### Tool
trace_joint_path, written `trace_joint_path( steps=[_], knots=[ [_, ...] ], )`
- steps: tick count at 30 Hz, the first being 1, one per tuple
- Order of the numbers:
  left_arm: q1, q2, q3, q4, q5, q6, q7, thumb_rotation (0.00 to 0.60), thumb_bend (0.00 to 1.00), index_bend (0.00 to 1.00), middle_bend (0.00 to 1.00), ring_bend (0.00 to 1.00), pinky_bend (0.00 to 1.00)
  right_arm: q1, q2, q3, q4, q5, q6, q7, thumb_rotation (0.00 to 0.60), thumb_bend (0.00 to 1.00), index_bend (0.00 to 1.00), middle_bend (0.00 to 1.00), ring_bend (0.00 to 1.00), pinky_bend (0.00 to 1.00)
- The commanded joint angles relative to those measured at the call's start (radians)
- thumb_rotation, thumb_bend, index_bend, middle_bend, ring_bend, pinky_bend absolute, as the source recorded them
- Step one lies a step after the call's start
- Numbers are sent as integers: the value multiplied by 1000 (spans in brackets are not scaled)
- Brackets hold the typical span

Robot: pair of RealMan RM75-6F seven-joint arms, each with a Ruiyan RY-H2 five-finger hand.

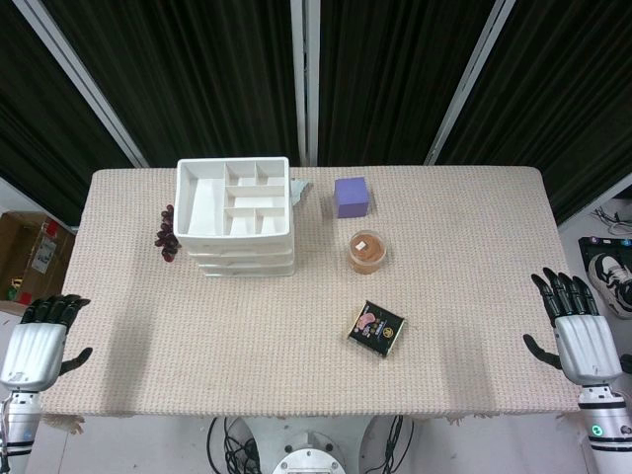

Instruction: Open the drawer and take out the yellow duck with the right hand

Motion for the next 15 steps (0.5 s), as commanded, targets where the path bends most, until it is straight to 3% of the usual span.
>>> trace_joint_path(
  steps=[1, 9, 15],
  knots=[
    [-1, -5, -2, 3, -2, 1, 2, 600, 138, 257, 220, 181, 206, 5, -3, 3, -2, 2, -6, -6, 600, 157, 0, 0, 0, 0],
    [3, 8, -2, -14, 1, 12, 12, 600, 139, 257, 220, 181, 206, 7, -3, 1, -3, -13, 3, 13, 600, 166, 0, 1, 0, 0],
    [13, 10, 2, -22, -2, 20, 9, 600, 139, 257, 220, 181, 206, 27, 11, -27, -41, -79, -19, 119, 600, 178, 0, 23, 0, 0]
  ],
)
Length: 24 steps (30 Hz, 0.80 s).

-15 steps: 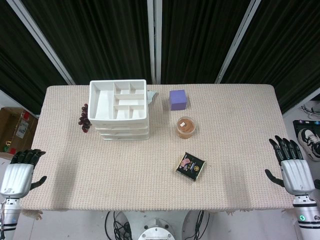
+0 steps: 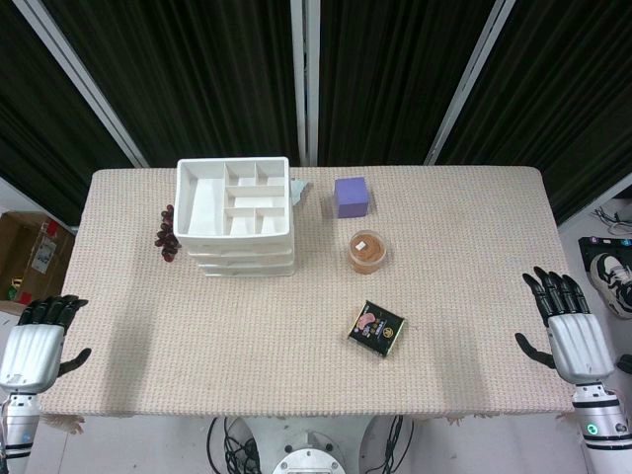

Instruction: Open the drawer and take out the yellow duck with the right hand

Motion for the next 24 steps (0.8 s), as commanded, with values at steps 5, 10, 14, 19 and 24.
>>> trace_joint_path(
  steps=[5, 10, 14, 19, 24],
  knots=[
    [6, -4, 7, -1, 10, 6, -6, 600, 139, 257, 220, 182, 206, 89, 2, -26, -101, -123, -85, 147, 600, 215, 0, 74, 0, 0],
    [0, -13, 12, 8, 25, 0, -16, 600, 138, 257, 220, 181, 206, 209, -52, -6, -209, -138, -226, 236, 600, 295, 0, 183, 5, 59],
    [-6, -20, 14, 18, 32, -8, -25, 600, 138, 257, 220, 182, 206, 327, -126, 39, -256, -71, -380, 348, 600, 309, 0, 312, 129, 232],
    [-7, -25, 9, 27, 28, -6, -48, 600, 138, 258, 220, 181, 206, 474, -275, 122, -211, 126, -597, 489, 600, 301, 0, 480, 320, 413],
    [-9, -24, 6, 39, 18, -16, -64, 600, 138, 258, 220, 182, 206, 581, -394, 193, -131, 250, -752, 690, 600, 313, 0, 601, 501, 613]
  ],
)
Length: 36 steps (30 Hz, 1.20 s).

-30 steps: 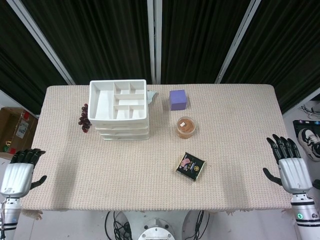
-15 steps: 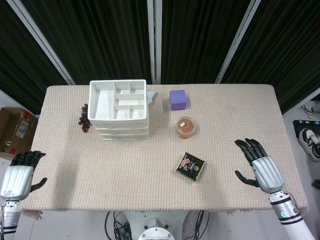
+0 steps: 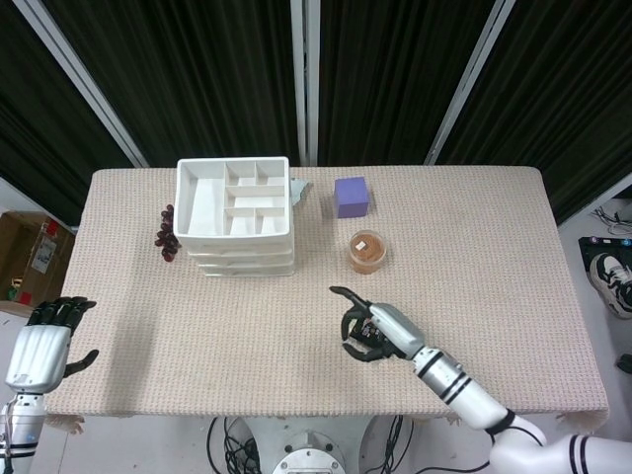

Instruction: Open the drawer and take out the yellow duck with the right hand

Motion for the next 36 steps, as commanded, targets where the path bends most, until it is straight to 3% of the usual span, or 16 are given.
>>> trace_joint_path(
  steps=[1, 7, 13, 25, 36],
  knots=[
    [-2, 1, -2, 5, -5, -5, -9, 600, 138, 258, 220, 182, 206, 132, -157, 96, 94, 152, -149, 190, 600, 327, 0, 625, 542, 644],
    [-5, 3, -7, 14, -14, -13, -23, 600, 138, 258, 220, 182, 206, 204, -288, 195, 203, 270, -231, 348, 600, 455, 0, 693, 660, 724],
    [-8, 4, -9, 21, -19, -17, -33, 600, 139, 259, 220, 182, 206, 264, -386, 264, 311, 303, -270, 418, 600, 477, 0, 697, 671, 729],
    [-17, 2, -13, 33, -25, -30, -47, 600, 138, 258, 220, 181, 206, 379, -490, 339, 452, 380, -340, 391, 600, 477, 0, 697, 671, 730],
    [-22, 0, -19, 44, -33, -35, -60, 600, 138, 258, 220, 182, 206, 434, -557, 371, 542, 425, -330, 327, 600, 477, 0, 695, 670, 730]
  ],
)
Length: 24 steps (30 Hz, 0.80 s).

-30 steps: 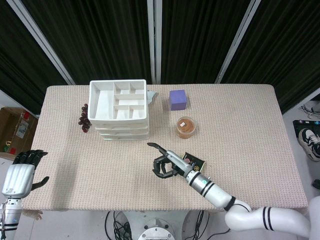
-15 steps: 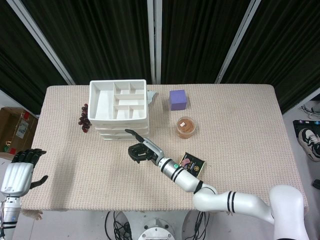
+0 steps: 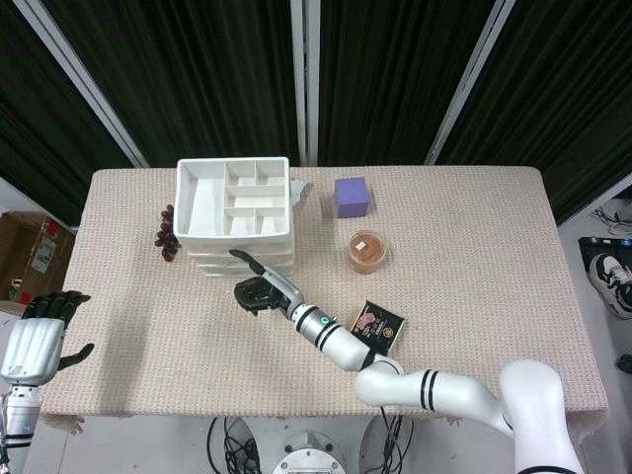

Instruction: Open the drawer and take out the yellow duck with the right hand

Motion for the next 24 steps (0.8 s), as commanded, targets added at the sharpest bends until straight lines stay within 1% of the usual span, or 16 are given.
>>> trace_joint_path(
  steps=[1, 11, 19, 24],
  knots=[
    [-2, -1, 0, 2, -1, -4, -2, 600, 138, 258, 220, 182, 206, 14, -15, 12, 20, 12, 0, -13, 600, 477, 0, 695, 670, 730],
    [-4, 0, 0, 5, -4, -6, -4, 600, 138, 258, 220, 182, 206, 62, -52, 52, 77, 42, -32, -31, 600, 493, 11, 696, 670, 730],
    [-5, 0, 1, 2, -6, -8, -5, 600, 138, 258, 220, 182, 206, 77, -72, 67, 102, 72, -36, -51, 600, 535, 199, 699, 670, 730],
    [-3, -1, 2, 3, -7, -7, -5, 600, 138, 258, 220, 182, 206, 60, -70, 61, 87, 71, -28, -60, 600, 541, 241, 699, 670, 730]
  ],
)
